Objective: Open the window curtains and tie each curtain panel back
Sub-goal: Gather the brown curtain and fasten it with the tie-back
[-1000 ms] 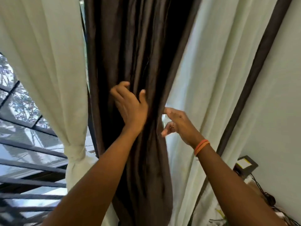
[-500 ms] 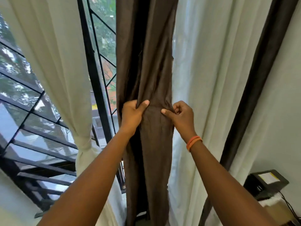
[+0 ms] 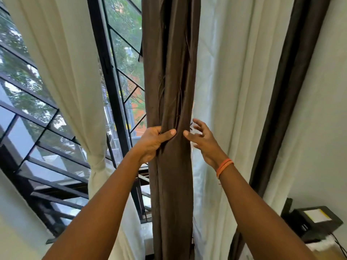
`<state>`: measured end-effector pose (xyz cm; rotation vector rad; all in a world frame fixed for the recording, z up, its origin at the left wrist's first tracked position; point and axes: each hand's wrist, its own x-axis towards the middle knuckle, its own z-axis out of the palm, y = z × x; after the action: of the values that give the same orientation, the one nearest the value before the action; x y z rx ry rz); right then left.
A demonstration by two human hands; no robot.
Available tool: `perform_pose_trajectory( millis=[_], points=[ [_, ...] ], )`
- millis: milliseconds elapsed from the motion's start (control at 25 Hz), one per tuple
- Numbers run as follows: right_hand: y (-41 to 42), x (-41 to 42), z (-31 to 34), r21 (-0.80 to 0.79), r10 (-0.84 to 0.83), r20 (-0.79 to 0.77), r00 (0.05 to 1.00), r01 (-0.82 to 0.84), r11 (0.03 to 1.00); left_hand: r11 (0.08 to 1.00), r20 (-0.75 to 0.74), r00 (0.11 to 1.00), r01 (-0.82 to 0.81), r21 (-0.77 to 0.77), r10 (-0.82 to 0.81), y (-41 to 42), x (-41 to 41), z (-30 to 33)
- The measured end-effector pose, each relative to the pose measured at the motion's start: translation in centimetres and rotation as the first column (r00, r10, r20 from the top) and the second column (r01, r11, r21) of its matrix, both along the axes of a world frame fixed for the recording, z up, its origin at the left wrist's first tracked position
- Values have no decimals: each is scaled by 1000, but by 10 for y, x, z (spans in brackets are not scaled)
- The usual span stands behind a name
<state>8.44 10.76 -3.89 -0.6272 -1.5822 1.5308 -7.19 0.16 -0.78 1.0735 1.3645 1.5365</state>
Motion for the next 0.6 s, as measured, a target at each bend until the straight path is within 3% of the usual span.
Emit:
perform_pose_trajectory(
  millis=[80, 120, 200, 280, 400, 480, 520, 600],
  points=[
    [-4, 4, 1, 30, 35, -10, 999, -35, 999, 1000, 37, 999, -12, 1, 11, -7, 0, -2],
    [-6, 4, 2, 152, -75, 30, 997, 69, 986, 997, 42, 997, -67, 23, 66, -8, 1, -3],
    [-6, 6, 3, 495, -346, 98, 933, 256, 831, 975, 3, 978, -210, 66, 211, -10, 4, -3],
    [-10, 12, 4, 650, -467, 112, 877, 291, 703, 950, -93, 949, -291, 115, 302, -9, 8, -4],
    [-24, 26, 5, 513, -400, 38, 916, 326, 794, 939, -213, 917, -313, 141, 337, -7, 25, -5],
    [-31, 34, 4, 455, -402, 30, 915, 346, 820, 914, -190, 898, -366, 175, 396, -5, 41, -5],
    [-32, 37, 3, 447, -403, 32, 915, 347, 825, 859, -141, 860, -452, 241, 491, -4, 46, -5],
    [-34, 47, 2, 439, -370, 9, 929, 329, 836, 687, -111, 697, -646, 333, 709, 2, 39, -4]
  ],
)
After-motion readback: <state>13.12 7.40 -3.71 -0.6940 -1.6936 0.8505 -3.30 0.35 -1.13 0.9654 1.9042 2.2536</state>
